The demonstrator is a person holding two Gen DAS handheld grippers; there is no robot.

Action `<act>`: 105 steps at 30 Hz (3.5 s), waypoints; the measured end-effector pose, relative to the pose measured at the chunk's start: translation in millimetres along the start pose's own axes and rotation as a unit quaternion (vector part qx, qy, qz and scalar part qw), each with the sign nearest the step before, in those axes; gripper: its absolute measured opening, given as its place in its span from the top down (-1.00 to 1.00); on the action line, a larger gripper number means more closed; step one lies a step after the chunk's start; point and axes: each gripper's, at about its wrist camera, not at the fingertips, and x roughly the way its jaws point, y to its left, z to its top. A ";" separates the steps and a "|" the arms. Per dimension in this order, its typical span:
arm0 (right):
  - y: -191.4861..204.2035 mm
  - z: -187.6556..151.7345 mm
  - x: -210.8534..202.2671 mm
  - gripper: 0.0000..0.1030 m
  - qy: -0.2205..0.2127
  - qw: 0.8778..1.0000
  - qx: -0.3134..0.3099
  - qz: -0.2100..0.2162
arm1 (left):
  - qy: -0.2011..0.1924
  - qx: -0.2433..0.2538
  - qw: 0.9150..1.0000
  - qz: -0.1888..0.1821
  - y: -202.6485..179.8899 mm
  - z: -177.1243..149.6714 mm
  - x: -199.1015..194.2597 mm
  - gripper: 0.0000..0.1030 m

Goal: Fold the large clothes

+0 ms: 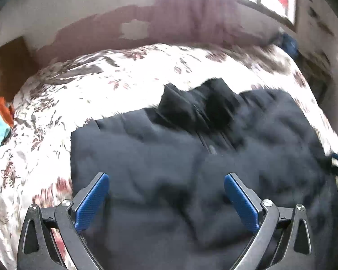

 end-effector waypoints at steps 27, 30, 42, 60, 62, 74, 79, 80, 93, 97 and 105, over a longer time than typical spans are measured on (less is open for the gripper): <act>101.5 147.3 218.1 0.69 0.056 0.997 0.009 -0.051 | 0.007 -0.121 0.991 -0.049 21.3 113.7 169.9 0.75; 98.8 145.9 193.9 0.77 0.053 0.998 -0.015 -0.037 | -0.007 -0.105 0.993 -0.052 15.7 114.6 158.9 0.87; 66.1 80.6 99.3 0.91 0.068 0.988 -0.138 -0.012 | 0.003 -0.067 0.997 -0.045 39.9 74.0 66.9 0.92; 62.4 34.4 146.6 0.90 0.083 0.988 -0.130 -0.019 | 0.095 0.057 0.994 0.019 -11.8 -0.7 118.7 0.93; 53.8 38.5 136.7 0.88 0.080 0.991 -0.104 0.014 | 0.091 0.052 0.994 0.010 -9.0 -1.1 116.7 0.91; 24.3 73.7 68.6 0.09 0.019 0.995 0.000 0.096 | -0.036 0.022 0.999 -0.032 12.6 13.1 22.9 -0.09; 39.9 105.3 103.9 0.09 0.030 0.988 0.064 0.138 | -0.084 -0.048 0.994 -0.055 18.0 62.5 23.4 -0.20; 46.7 107.0 115.2 0.11 0.041 0.986 0.064 0.146 | -0.072 -0.065 0.993 -0.065 16.2 74.8 34.5 -0.20; 78.9 51.0 200.8 0.81 0.230 0.960 -0.072 0.142 | 0.088 0.063 0.977 -0.181 -37.9 40.5 117.1 0.58; 85.5 44.5 221.9 1.00 0.242 0.959 -0.094 0.112 | 0.119 0.069 0.976 -0.167 -44.2 31.8 135.5 0.59; 101.7 36.4 244.9 1.00 0.200 0.971 -0.099 0.083 | 0.130 0.107 0.982 -0.085 -63.5 28.1 167.4 0.77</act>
